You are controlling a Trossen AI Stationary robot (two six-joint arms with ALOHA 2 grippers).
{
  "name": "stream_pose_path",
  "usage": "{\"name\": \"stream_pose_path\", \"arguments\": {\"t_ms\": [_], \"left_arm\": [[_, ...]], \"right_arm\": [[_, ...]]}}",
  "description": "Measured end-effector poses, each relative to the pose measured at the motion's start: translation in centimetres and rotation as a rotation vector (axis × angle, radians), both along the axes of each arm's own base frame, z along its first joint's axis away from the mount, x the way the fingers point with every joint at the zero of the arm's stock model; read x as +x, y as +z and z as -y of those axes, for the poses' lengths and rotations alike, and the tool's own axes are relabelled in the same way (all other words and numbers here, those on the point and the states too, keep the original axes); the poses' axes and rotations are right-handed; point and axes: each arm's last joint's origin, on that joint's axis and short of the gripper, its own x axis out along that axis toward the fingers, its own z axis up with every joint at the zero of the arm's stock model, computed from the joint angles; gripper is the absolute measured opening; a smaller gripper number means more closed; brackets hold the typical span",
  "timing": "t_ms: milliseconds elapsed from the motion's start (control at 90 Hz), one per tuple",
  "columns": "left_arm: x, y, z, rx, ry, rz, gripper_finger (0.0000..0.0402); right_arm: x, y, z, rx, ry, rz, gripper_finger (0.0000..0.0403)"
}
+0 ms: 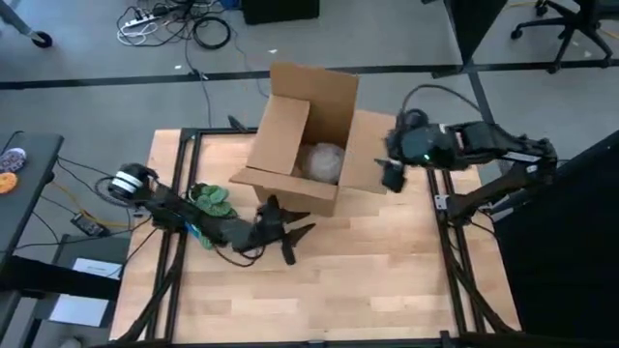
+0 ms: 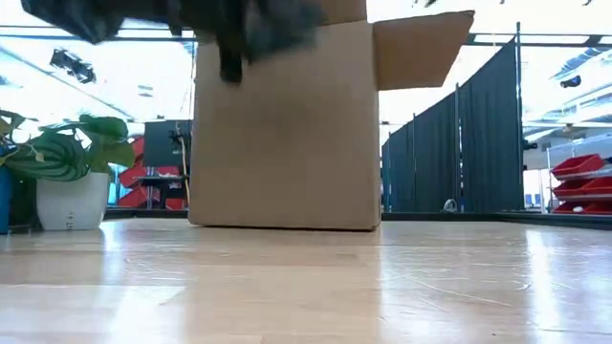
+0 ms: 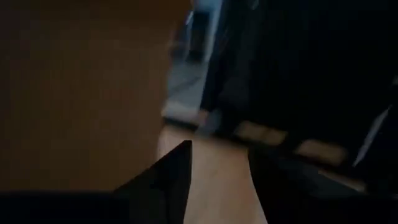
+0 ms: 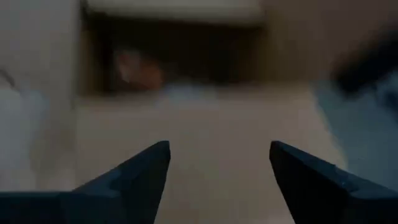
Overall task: Wrap mug
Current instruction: Close the brown cardboard box
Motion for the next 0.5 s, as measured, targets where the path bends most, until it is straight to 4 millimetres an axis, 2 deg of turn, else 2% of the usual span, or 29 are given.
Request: {"name": "stream_pose_path", "arguments": {"t_ms": [111, 200, 333, 433, 500], "left_arm": [[-2.1, 3.3, 1.6, 0.019, -0.062, 0.125, 0.0142], [-3.9, 5.4, 2.7, 0.057, -0.102, 0.191, 0.0142], [-5.9, 7.0, 3.4, 0.089, -0.123, 0.174, 0.0142], [-6.8, 7.5, 3.0, 0.067, -0.039, 0.112, 0.0142], [-7.2, 7.6, 2.6, 0.035, -0.002, 0.071, 0.0142]], "right_arm": [[-2.7, -1.4, -0.5, 0.100, -0.134, -0.136, 0.0246], [-3.2, -3.4, -0.9, 0.120, -0.185, -0.190, 0.0244], [-1.8, -7.4, -1.2, 0.081, -0.150, -0.179, 0.0241], [0.0, -10.6, -1.1, -0.039, -0.096, -0.184, 0.0239], [1.2, -11.9, -1.1, -0.140, -0.042, -0.190, 0.0234]]}}
